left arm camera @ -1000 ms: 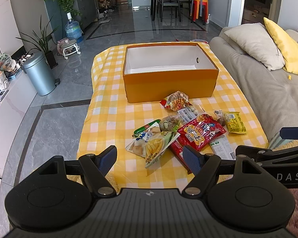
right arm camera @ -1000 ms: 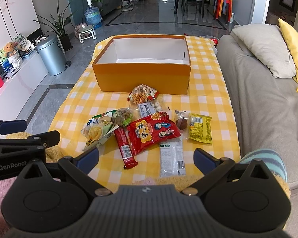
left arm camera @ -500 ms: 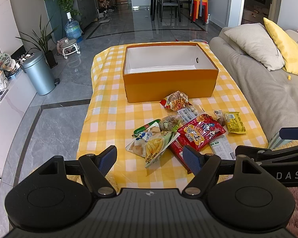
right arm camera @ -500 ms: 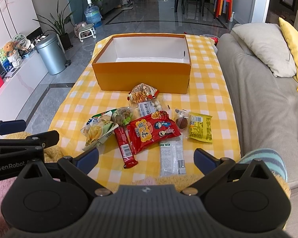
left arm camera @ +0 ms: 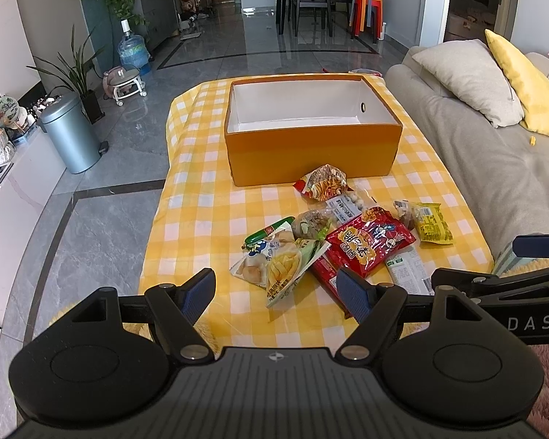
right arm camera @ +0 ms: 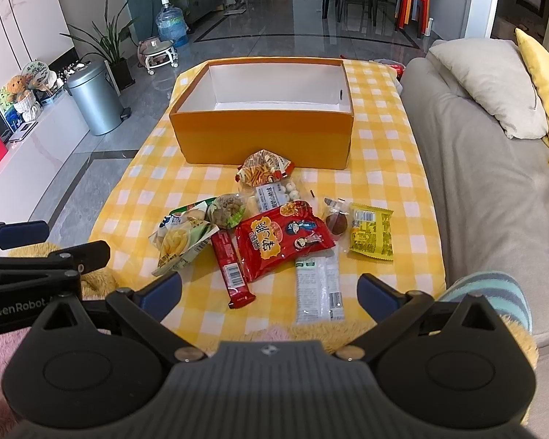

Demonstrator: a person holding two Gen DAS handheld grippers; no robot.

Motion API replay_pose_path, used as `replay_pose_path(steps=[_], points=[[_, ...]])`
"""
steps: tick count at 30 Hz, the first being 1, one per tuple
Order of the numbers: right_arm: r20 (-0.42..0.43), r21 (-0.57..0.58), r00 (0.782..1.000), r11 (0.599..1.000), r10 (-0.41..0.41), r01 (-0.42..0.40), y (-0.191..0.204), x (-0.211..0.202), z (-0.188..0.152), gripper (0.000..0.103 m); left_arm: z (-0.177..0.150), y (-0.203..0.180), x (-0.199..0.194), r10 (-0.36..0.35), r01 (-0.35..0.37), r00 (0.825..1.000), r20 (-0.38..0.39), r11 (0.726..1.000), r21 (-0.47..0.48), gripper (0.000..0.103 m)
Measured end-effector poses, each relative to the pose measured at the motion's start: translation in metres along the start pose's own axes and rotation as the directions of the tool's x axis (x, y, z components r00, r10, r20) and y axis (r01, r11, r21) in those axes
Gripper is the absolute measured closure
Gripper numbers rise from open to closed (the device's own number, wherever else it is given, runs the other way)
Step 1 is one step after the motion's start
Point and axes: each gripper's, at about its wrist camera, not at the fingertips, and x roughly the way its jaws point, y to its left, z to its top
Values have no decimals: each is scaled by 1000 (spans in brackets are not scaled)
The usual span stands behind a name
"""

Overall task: Organize snacks
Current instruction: 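Lower the right gripper onto the red chip bag while the left gripper lowers onto the white chip bag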

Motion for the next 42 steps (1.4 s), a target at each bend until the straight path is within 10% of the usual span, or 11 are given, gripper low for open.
replay_pose_path(steps=[8,19,24,32,42], points=[[-12,47,999,998,48,-48,-12,8,5,10,9,2,11,-66,67,997,-26,998,9,19],[-51,6,992,994,113,-113,-18,43,16,44,31,12,47,-217,214,972,-91,976,-44,25],[-48,3,990,991,133,-133,-26,68,27,44,42,20,78,-231,215,963,-137,969,-120,24],[-99,-25,990,995,97,-100,-29,124,46,16,49,46,136,-242,155,944,-226,926,-345,24],[-157,-193,986,978,48,-78,-6,185,48,8,52,46,189,-222,59,901,-373,914,-401,24]])
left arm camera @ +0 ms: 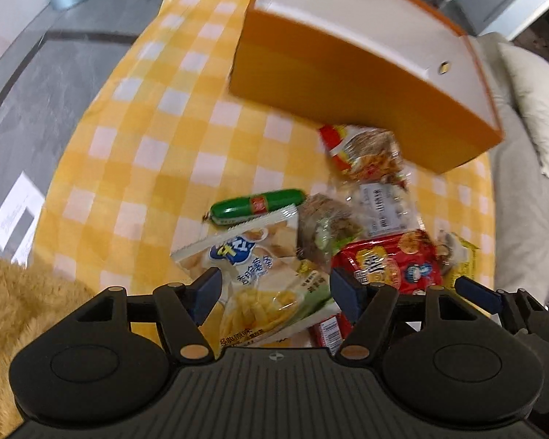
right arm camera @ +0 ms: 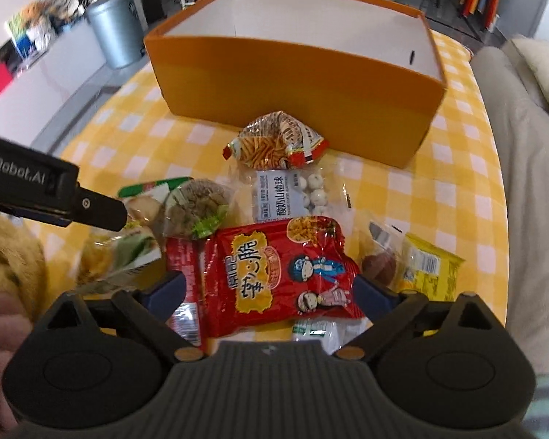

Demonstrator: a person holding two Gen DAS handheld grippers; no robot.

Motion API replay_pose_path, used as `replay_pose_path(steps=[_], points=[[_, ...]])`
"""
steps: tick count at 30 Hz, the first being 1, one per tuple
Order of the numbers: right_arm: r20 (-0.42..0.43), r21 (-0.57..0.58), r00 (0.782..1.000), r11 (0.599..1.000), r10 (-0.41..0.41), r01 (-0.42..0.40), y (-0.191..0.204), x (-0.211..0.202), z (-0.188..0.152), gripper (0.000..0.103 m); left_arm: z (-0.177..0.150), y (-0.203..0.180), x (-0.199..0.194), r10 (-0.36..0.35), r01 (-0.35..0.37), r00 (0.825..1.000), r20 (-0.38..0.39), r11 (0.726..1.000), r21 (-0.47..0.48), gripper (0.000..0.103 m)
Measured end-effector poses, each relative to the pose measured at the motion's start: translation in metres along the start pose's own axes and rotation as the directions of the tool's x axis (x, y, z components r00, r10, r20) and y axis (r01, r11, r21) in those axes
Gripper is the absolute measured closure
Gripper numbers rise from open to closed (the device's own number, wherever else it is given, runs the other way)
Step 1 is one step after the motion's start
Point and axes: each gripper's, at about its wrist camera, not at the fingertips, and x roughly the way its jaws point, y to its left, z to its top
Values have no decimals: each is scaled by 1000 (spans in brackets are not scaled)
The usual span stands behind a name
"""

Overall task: Organize snacks
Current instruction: 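Lower the right gripper onto the red chip bag while the left gripper lowers onto the white chip bag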

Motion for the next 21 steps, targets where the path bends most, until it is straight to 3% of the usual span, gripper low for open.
replay_pose_path(steps=[9,15,21], points=[[-75,-14,997,1000,2,-3,-2,31,7,4,8,0,21,9,-12,996,-87,999,-35,24],[-84,-42,996,999,-15,12,2,41,4,4,9,2,38,18,-25,986,-165,999,-38,36],[-84,-77,996,996,-40,33,6,49,1,6,8,-5,41,33,-37,986,-166,999,-17,39]])
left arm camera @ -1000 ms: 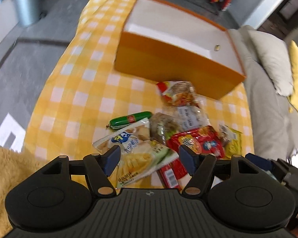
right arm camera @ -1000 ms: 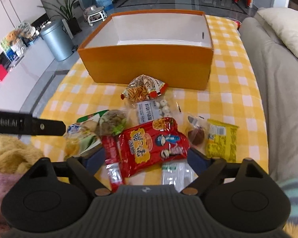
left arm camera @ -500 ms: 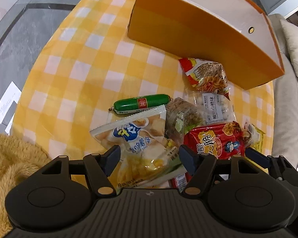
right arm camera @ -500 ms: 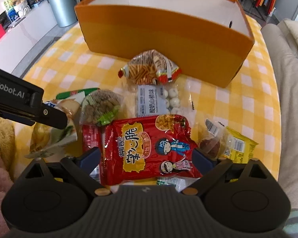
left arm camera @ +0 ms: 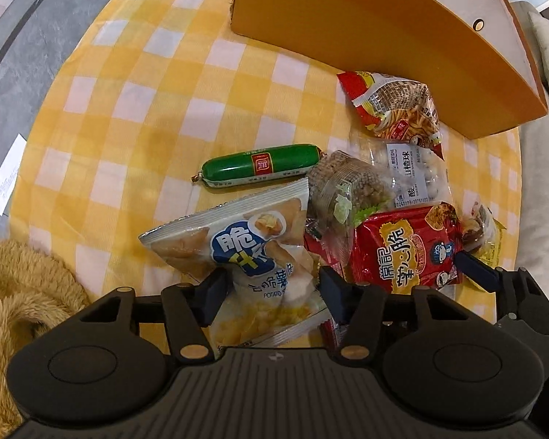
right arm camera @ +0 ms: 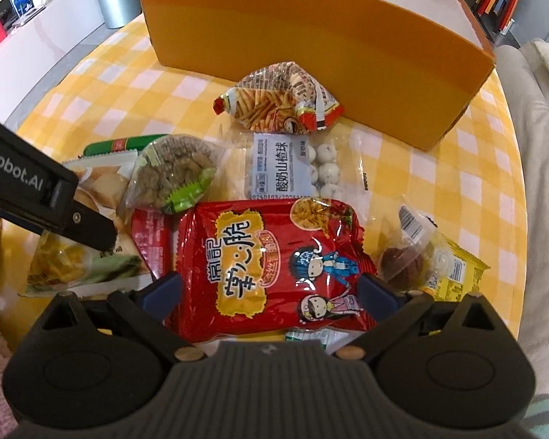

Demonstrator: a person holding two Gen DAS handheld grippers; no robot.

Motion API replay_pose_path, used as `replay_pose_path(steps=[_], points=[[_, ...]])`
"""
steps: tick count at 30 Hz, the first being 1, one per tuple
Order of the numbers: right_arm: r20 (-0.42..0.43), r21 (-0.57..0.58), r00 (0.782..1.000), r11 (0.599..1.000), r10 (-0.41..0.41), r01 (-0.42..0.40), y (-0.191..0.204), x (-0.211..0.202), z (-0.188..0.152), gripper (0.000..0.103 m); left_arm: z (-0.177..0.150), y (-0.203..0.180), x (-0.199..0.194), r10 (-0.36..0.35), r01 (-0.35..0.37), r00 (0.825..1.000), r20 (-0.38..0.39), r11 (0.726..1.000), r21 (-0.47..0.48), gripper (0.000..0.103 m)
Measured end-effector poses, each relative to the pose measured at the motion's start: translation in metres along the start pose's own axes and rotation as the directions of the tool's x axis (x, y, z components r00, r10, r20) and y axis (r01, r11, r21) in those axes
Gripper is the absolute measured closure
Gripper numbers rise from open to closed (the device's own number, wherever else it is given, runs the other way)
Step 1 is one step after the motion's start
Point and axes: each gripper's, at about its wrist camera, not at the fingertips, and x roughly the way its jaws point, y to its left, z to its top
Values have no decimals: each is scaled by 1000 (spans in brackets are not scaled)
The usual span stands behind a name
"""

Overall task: Organize snacks
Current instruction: 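Lower the right gripper onto the red chip bag while the left gripper lowers onto the white chip bag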

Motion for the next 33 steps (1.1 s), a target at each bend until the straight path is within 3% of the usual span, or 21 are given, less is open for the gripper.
replay_pose_path(steps=[7,14,17,18,19,21,24,26,28,32,33], points=[[40,-32,999,999,-15,16,2,-4,-1,29,-1,2,-2,-2,2,1000,15,1000,6,45],[76,-47,997,999,-10,14,1,-11,-1,41,-5,3,-6,-2,2,999,51,1000,10,53],[75,-42,997,999,12,-9,-2,-16,-1,51,-8,6,-12,-13,12,997,82,1000,7,58],[90,-41,996,999,4,0,-3,-19,-2,67,-9,7,-14,-16,15,996,91,1000,8,59],[103,-41,995,999,-11,15,-4,-22,-1,91,-11,8,-16,-20,19,995,99,1000,5,60],[99,-20,995,1000,-18,20,-10,-25,-1,99,-13,11,-19,-28,28,994,110,1000,1,61],[101,55,994,998,31,-37,-23,-26,-2,97,-17,14,-24,-30,29,991,133,1000,9,62],[104,106,992,991,64,-75,-30,-29,-4,85,-20,14,-29,-27,23,987,157,999,29,62],[108,151,989,981,104,-119,-35,-32,-7,44,-23,12,-34,-28,19,986,167,998,53,62],[101,167,987,976,122,-138,-31,-31,-10,28,-25,13,-41,-20,7,981,193,998,67,62],[94,160,989,979,114,-129,-28,-29,-9,19,-25,13,-42,-24,12,980,195,998,63,62]])
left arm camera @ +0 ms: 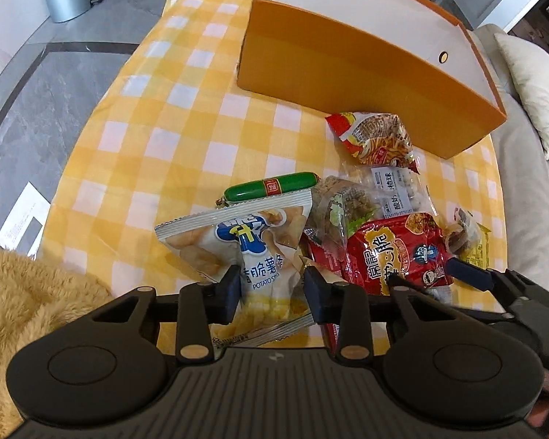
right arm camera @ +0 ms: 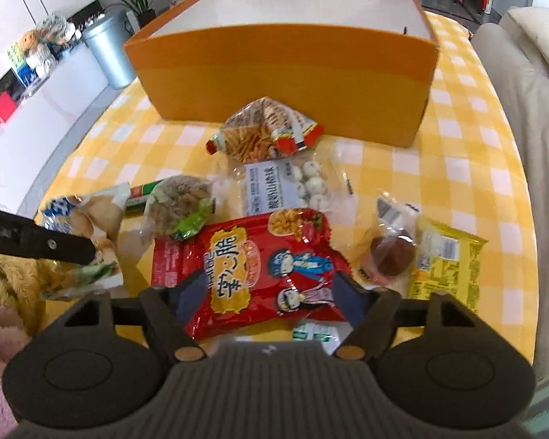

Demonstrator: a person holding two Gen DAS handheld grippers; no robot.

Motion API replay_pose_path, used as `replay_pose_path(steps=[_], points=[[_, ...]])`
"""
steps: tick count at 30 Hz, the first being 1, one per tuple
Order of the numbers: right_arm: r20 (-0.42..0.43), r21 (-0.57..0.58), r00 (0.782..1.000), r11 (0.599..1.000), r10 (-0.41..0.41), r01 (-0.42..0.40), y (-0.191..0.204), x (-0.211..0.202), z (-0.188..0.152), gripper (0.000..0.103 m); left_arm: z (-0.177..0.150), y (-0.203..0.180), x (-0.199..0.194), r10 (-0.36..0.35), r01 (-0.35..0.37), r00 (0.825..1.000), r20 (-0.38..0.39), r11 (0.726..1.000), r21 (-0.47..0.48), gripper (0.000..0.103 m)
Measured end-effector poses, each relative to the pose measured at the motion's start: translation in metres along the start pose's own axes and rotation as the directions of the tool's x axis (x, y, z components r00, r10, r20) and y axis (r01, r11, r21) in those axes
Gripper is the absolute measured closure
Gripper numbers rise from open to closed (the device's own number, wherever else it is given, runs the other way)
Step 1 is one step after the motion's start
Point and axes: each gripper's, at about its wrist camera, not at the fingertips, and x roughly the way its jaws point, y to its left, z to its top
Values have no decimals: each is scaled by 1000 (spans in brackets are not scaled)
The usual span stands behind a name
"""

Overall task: Organize snacks
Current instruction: 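Lower the right gripper onto the red chip bag while the left gripper lowers onto the white chip bag, then close both grippers on their bags and lift them toward the orange box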

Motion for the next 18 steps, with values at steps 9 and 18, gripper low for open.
replay_pose_path(steps=[9,18], points=[[-54,-163,990,979,-129,118,31,33,-3,6,1,3,-6,-13,13,1000,23,1000,8,62],[-52,-160,991,981,-119,110,28,37,-3,23,3,2,-8,-29,29,999,31,1000,9,62]])
